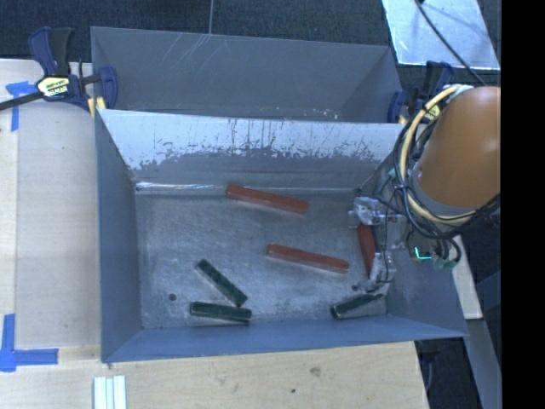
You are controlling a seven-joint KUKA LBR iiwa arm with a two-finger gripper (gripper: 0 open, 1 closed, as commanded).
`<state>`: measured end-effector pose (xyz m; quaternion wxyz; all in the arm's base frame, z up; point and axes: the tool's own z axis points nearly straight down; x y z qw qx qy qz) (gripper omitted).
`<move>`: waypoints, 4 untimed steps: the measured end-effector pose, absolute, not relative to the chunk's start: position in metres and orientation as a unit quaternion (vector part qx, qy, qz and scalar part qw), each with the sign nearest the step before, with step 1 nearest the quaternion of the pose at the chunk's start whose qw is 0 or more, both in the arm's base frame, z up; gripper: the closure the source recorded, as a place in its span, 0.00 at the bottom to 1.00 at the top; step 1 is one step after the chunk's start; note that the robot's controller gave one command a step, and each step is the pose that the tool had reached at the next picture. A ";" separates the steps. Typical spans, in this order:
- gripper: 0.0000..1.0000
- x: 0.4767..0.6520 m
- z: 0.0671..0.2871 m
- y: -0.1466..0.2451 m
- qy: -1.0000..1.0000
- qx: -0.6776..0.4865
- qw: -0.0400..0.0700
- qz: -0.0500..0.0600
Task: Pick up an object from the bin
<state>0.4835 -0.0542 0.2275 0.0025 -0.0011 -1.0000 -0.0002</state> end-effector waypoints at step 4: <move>1.00 0.522 0.241 -0.048 -0.998 0.060 -0.004 0.001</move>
Offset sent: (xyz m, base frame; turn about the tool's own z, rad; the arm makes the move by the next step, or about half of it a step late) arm 0.0516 0.0325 -0.1575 -0.0868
